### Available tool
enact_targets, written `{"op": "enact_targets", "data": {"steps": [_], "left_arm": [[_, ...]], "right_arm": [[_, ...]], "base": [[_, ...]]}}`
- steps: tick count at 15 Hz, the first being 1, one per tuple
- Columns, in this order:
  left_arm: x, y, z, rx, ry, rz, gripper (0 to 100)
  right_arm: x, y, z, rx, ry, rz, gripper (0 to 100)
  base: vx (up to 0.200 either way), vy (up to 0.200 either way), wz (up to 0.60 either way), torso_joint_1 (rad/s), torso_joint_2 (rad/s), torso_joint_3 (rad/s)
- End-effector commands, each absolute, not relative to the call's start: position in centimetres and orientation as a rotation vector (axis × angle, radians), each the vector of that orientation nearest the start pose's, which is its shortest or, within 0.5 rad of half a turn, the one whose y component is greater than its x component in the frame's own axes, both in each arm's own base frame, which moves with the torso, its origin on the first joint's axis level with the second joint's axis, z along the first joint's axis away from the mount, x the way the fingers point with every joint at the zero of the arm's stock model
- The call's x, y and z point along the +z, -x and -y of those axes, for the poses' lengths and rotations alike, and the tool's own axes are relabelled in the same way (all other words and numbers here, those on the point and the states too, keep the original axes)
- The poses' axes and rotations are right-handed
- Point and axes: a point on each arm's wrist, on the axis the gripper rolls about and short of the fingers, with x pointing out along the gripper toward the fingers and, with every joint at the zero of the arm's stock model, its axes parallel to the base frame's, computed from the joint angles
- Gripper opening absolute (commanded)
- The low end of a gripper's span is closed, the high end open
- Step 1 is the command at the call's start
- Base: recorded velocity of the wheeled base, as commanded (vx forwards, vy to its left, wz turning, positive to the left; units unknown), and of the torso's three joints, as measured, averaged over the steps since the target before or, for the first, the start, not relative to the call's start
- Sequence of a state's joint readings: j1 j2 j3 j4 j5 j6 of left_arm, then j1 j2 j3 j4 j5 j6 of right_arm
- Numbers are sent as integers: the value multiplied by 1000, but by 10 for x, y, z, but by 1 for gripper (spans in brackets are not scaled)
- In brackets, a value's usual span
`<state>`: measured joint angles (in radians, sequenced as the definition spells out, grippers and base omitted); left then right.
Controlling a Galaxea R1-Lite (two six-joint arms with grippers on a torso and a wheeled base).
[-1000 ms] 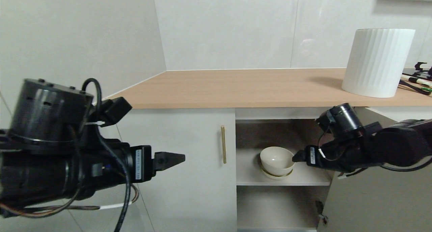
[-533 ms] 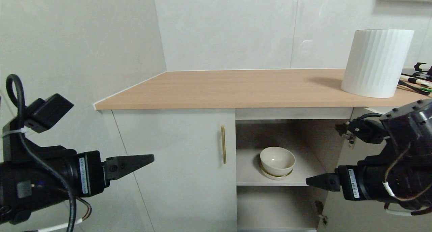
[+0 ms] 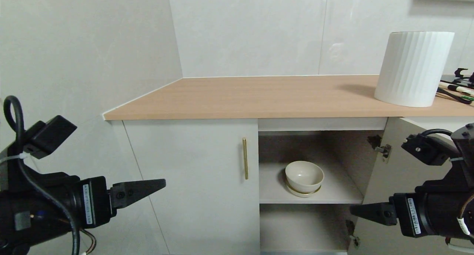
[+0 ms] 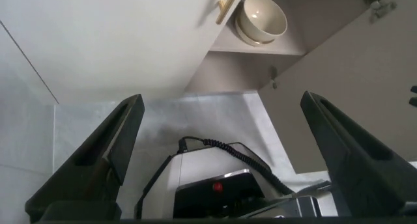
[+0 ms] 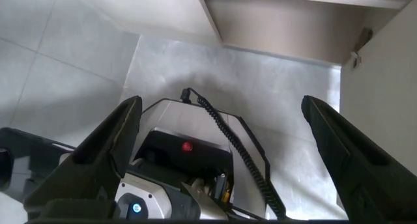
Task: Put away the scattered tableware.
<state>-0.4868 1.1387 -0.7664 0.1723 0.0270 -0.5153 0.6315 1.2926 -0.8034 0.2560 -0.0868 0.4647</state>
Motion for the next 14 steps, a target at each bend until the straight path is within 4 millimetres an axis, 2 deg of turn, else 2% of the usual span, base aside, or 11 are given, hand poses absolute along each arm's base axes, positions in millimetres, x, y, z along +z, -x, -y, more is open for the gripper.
{"op": "enact_targets", "data": {"steps": [1,14], "left_arm": [[226,-132,72,-315,351,-633,100],[219,-132,75,-329,332,-674,100]], "right_arm": [[204,-149,-106,342,-169,-805,100],[199,-151,-108,334,-157,-826,100]], "base": [[-200,0,0,12,12,-7],[-200,0,0,1,2,3]]}}
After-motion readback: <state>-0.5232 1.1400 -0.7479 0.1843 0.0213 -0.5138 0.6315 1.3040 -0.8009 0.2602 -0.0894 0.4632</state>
